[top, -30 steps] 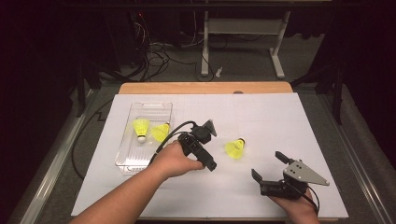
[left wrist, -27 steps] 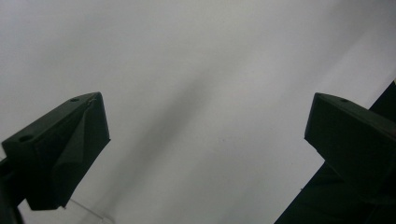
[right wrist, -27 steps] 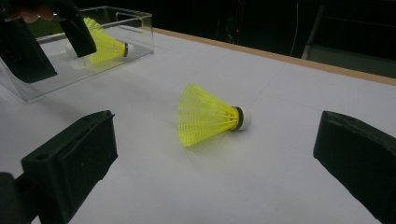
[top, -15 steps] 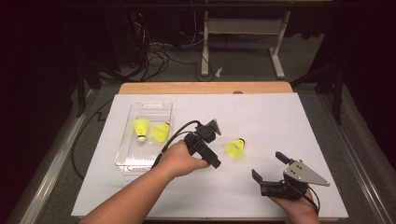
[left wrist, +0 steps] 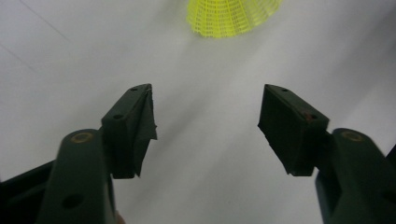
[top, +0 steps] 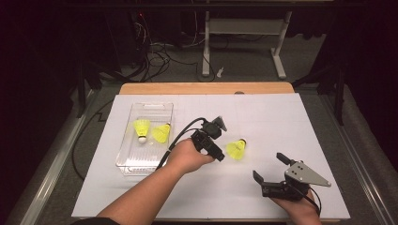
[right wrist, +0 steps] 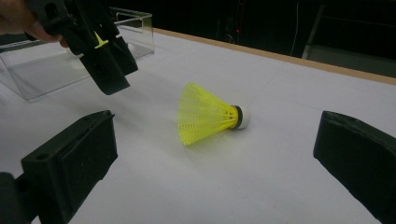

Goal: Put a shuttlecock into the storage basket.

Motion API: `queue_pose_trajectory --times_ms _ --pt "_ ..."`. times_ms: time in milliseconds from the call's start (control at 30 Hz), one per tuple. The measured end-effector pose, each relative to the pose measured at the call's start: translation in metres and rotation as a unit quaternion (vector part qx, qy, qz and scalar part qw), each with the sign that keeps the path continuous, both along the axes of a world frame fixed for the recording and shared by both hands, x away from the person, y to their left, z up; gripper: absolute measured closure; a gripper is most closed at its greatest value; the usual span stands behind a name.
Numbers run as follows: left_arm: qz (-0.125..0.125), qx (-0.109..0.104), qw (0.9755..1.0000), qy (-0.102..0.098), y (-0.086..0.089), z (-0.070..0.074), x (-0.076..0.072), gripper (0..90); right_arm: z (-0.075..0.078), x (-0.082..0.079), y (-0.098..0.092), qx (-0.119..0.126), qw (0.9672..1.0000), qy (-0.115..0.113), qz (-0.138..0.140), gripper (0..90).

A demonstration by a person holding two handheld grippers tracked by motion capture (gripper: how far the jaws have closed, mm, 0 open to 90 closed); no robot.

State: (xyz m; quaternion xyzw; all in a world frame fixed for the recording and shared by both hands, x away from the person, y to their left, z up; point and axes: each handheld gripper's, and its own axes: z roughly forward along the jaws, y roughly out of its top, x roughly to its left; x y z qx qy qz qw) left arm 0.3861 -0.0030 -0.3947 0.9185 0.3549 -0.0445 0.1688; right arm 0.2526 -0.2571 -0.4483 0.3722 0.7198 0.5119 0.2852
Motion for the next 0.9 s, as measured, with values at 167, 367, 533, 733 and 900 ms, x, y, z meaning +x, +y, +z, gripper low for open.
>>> queue_pose_trajectory --times_ms 167,367,533,733,900 --pt "0.003 0.002 1.0000 0.002 -0.007 -0.008 0.007 44.4 0.001 -0.001 0.001 0.001 1.0000 -0.002 0.000 0.0" --pt "0.003 -0.001 1.0000 0.006 -0.010 -0.016 0.014 54.9 0.001 -0.001 0.000 0.004 1.0000 0.000 0.001 0.0" --pt "0.004 -0.001 1.0000 0.006 -0.012 -0.019 0.016 54.8 0.001 -0.001 -0.001 0.005 1.0000 -0.003 0.002 0.0" --pt "0.009 -0.005 0.9999 -0.001 -0.012 -0.022 0.019 54.6 0.002 -0.001 0.000 0.005 1.0000 -0.003 0.002 0.0" --pt "0.006 -0.009 0.9999 -0.001 -0.014 -0.023 0.020 54.2 0.001 0.000 -0.001 0.004 1.0000 -0.001 0.001 0.0"
